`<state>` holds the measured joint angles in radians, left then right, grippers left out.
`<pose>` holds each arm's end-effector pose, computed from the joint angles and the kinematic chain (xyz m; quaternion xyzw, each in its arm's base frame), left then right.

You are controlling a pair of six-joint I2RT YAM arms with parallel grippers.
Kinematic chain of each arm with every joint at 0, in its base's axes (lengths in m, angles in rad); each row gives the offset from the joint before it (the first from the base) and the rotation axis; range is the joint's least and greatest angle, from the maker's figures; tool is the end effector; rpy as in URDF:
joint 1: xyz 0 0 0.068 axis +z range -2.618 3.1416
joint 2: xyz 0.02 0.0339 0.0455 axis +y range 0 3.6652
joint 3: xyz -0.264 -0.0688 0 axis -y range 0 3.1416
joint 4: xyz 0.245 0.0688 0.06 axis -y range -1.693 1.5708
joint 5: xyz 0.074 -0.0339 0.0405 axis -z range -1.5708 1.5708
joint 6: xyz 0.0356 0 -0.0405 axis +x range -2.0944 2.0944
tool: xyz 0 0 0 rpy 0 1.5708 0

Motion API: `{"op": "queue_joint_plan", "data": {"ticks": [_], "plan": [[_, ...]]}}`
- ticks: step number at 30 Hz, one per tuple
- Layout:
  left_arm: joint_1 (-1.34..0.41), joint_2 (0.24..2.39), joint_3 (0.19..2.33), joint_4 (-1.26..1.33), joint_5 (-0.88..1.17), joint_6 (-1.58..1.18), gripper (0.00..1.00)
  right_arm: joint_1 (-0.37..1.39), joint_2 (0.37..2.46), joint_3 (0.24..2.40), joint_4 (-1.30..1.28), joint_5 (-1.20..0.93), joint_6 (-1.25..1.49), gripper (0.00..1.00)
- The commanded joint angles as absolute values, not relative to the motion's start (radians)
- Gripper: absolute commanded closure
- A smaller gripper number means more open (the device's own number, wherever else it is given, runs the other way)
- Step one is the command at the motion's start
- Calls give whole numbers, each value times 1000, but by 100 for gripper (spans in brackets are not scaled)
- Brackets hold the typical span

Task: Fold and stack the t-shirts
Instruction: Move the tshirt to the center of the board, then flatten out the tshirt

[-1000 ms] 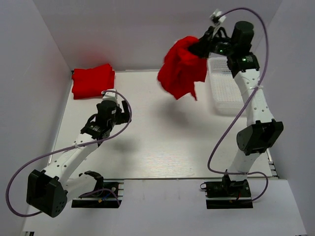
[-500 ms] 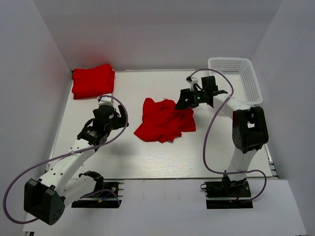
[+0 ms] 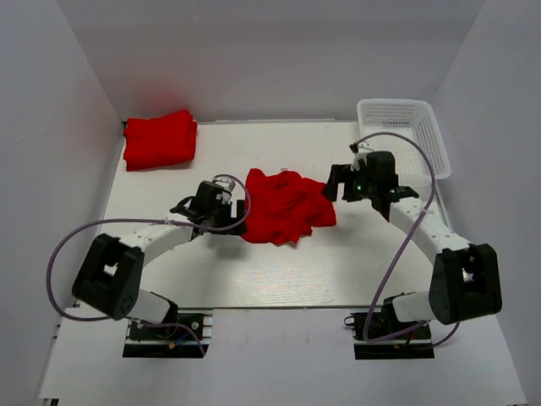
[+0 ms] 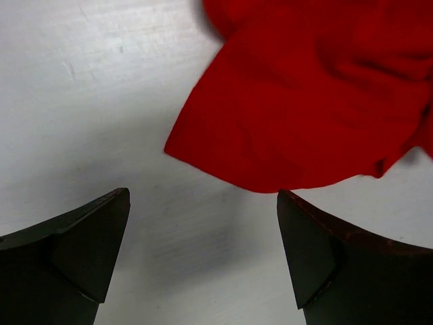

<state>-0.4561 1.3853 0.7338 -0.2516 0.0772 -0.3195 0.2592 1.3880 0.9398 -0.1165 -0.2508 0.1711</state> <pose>0.2415 -0.1215 0.1861 0.0770 0.9410 -0.1576 0.2893 0.2978 0.0881 0.2629 -0.0985 0.8657 0.2092 0.4439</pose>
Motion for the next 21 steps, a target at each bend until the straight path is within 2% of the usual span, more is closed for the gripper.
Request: {"op": "queue_joint_plan", "data": {"ticks": [1,9,12,13,18,19,21], "plan": [[-469,1436,758,-239,121,-302,0,256,1335,825,-103,-182,238,10],[-469,1517,746,-130,58,-370,5,273,1315,723,-75,-403,190,10],[-479,1568,746,-111,58,-390,14,291,1339,721,-77,-440,173,10],[-479,1580,746,-110,58,-390,20,296,1341,721,-69,-455,170,10],[-508,1663,736,-92,-15,-390,31,342,1351,733,-18,-517,179,10],[-521,1677,736,-92,-26,-390,40,348,1368,736,-14,-518,183,10],[-534,1701,759,-92,-50,-390,48,367,1390,752,-12,-522,186,10]]}}
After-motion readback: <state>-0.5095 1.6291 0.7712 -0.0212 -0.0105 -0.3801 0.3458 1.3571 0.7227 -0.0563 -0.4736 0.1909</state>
